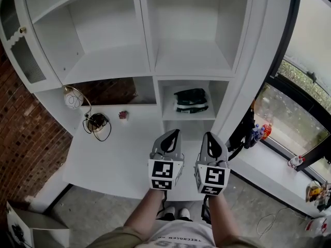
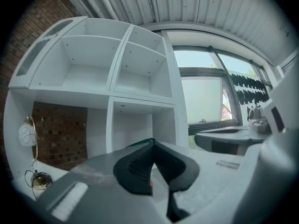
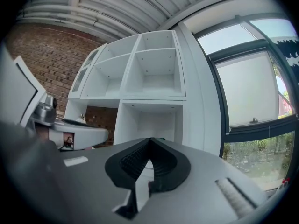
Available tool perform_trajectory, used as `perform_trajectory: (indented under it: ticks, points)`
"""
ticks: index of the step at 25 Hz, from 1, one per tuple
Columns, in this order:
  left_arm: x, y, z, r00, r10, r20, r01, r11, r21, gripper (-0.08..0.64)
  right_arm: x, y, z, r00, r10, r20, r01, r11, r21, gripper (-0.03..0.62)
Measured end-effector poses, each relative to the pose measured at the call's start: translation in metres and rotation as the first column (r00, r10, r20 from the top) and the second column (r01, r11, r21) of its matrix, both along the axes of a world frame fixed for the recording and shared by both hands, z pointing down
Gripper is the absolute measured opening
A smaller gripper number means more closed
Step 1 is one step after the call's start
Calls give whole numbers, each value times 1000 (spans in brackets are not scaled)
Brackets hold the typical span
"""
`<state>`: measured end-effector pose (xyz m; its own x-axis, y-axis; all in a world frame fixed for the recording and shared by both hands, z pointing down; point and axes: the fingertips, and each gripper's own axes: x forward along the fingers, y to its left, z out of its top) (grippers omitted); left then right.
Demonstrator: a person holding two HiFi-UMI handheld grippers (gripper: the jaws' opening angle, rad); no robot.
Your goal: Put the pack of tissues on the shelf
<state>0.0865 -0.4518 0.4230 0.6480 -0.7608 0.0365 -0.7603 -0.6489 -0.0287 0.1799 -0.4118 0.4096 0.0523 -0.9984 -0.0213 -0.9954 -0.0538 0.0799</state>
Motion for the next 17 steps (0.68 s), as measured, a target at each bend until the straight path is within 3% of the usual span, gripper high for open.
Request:
perform_trajectory:
  ticks: [17]
  points:
    - [-7, -4, 4, 1000, -9, -11, 9, 1000, -19, 8, -4, 0, -4, 1000, -14, 21, 13, 1000, 12, 0]
